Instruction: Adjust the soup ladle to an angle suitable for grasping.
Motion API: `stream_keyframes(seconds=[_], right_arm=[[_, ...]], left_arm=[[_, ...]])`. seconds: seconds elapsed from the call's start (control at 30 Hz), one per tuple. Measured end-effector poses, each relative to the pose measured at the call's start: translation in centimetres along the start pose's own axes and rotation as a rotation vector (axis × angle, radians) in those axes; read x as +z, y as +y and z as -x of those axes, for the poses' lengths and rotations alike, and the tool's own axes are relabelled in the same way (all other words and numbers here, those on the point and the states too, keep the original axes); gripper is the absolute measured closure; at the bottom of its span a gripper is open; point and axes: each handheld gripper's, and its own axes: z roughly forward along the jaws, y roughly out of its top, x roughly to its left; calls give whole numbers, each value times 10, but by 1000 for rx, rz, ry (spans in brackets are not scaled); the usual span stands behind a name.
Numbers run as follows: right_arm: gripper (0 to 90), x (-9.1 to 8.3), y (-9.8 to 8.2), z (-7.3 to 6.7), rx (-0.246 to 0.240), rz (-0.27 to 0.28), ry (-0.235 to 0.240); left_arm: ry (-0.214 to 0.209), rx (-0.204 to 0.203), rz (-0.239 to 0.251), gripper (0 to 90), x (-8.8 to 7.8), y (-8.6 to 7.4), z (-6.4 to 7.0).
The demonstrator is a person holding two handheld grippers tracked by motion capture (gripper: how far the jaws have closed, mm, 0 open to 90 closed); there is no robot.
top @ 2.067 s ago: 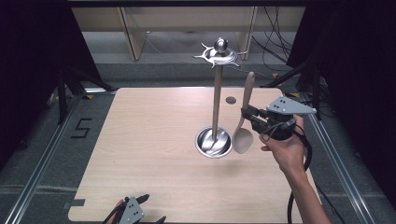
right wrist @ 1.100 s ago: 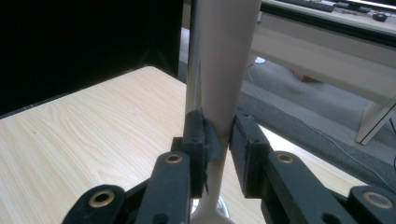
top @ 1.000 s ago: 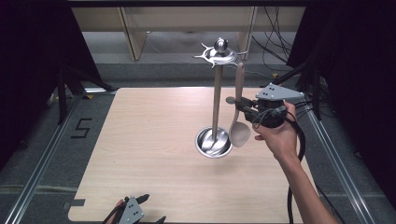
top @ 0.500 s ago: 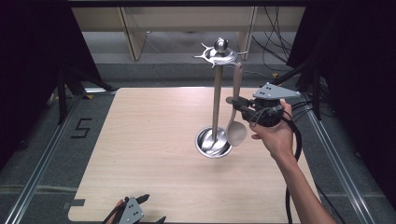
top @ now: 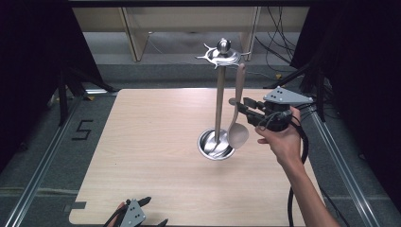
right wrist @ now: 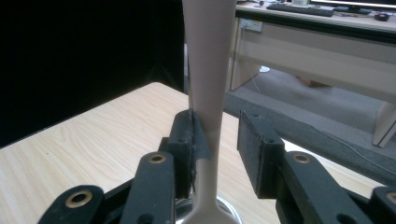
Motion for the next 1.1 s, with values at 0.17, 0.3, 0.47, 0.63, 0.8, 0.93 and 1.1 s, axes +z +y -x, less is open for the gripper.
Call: stream_keyframes(seconds=[0.17,0.3,0.47,0.63,0.8,0.93,1.1], right_arm=[[609,-9,-4,2,27,19,-3],[583,-15,-9,3,34,30,-5],[555,-24,-21,4,46,35,4],[536,-33,-39,7,44,28,-1],[499,-46,-56,8,69,42,12],[483,-52,-70,5,88,13,13],[477,-51,-78,5,79,7,22]], left_arm=[[-1,-11,12,147,1,0,1],[-4,-24,-9,148,1,-1,1],[1,-11,12,148,1,0,1],[2,-26,2,147,1,-1,2],[1,-22,-5,148,0,0,2],[10,-6,-15,147,1,-1,1],[9,-4,-19,148,0,-1,1]])
